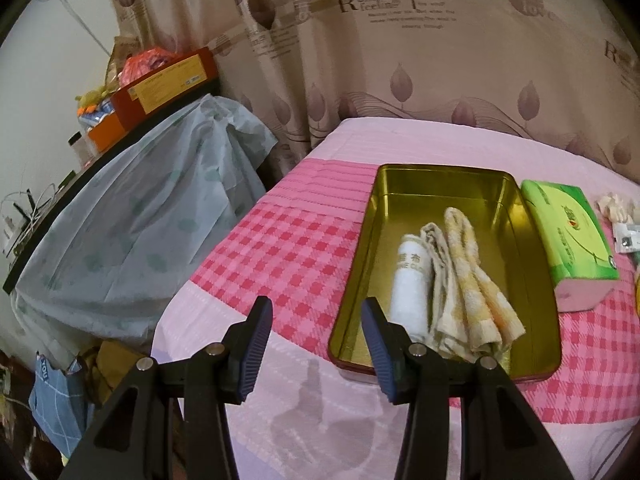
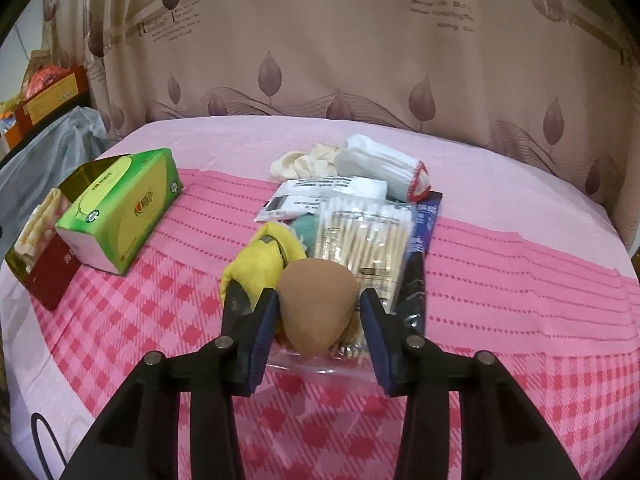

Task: Organize soft objects
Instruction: 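Grasp the tan egg-shaped sponge with the right gripper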

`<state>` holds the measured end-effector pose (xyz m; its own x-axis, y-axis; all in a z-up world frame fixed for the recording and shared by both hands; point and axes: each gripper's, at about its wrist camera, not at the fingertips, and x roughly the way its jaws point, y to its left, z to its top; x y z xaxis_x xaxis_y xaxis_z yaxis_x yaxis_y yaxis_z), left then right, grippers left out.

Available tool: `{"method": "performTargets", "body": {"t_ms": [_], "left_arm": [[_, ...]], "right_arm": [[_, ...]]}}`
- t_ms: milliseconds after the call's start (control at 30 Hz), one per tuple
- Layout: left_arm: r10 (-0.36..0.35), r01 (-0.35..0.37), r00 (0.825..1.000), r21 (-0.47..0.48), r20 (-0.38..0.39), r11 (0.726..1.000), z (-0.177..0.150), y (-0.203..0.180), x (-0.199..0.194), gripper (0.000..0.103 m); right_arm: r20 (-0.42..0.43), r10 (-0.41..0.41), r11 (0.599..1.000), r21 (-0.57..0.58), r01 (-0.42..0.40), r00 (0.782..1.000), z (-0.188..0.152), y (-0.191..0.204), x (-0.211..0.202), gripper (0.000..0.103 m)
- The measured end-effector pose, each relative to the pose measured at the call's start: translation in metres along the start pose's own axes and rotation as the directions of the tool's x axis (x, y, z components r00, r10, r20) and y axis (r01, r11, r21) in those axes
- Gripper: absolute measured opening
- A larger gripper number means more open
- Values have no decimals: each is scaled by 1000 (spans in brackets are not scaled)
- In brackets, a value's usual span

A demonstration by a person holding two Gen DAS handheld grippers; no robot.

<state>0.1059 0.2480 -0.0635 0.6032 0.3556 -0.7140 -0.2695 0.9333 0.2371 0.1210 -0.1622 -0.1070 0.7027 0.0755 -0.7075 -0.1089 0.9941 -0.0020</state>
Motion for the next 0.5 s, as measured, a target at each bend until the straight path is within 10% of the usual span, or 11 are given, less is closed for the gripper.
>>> {"method": "performTargets", "body": {"t_ms": [500], "left_arm": [[-141, 137, 990, 135, 21, 981, -5, -72, -28, 47]], "right_arm": [[8, 27, 999, 26, -27, 1000, -1, -1, 6, 38]]}}
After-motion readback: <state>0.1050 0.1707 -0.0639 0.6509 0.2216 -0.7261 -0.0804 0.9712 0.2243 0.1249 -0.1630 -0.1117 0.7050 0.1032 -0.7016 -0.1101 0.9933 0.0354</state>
